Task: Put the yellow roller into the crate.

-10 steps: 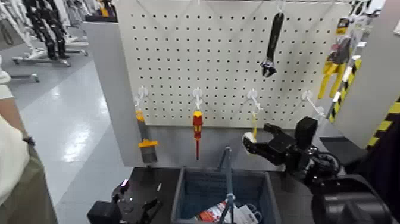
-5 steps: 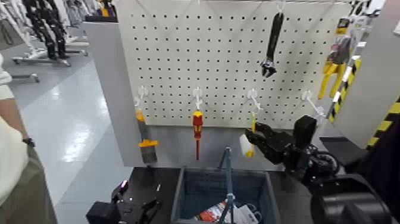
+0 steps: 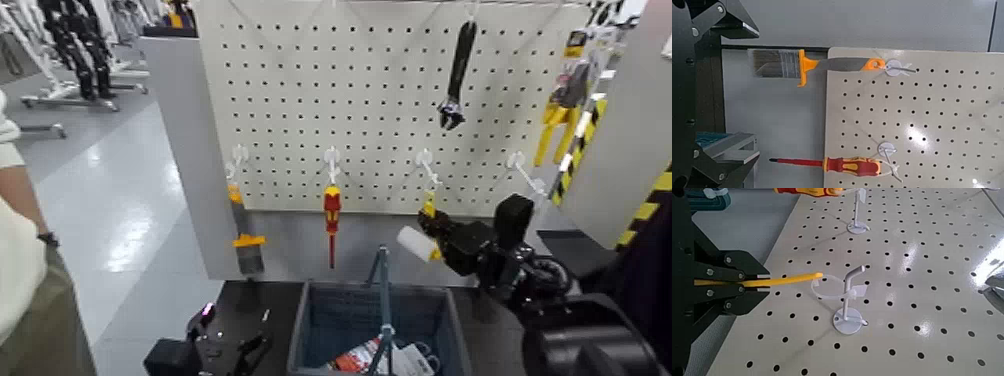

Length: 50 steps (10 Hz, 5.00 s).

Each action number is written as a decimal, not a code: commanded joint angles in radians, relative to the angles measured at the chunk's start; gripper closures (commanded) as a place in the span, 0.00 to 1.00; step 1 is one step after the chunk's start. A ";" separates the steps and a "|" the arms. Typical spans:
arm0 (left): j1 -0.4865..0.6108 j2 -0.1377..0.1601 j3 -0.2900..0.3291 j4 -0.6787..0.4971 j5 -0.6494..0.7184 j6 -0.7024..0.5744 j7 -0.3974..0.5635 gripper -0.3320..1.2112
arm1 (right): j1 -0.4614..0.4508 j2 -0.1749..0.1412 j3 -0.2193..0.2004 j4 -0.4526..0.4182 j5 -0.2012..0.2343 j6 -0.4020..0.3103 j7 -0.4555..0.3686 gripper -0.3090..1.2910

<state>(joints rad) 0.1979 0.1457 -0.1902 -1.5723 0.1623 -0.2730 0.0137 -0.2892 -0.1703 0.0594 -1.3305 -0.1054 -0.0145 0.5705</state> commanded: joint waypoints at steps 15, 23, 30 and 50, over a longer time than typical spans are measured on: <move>-0.003 0.000 -0.003 0.005 0.000 0.003 0.000 0.36 | 0.171 0.014 -0.039 -0.334 -0.106 0.076 0.037 0.99; 0.000 0.003 -0.005 0.002 0.005 0.003 0.000 0.36 | 0.324 0.037 -0.125 -0.535 -0.135 0.199 0.023 0.99; 0.003 0.006 -0.003 -0.003 0.011 0.003 -0.005 0.36 | 0.364 0.060 -0.108 -0.354 -0.277 0.238 -0.017 0.99; -0.002 0.002 -0.003 0.006 0.011 0.003 -0.005 0.36 | 0.412 0.068 -0.108 -0.493 -0.125 0.324 -0.165 0.23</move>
<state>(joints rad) 0.1955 0.1480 -0.1944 -1.5659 0.1733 -0.2700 0.0091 0.1131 -0.1056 -0.0493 -1.8150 -0.2385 0.3310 0.4054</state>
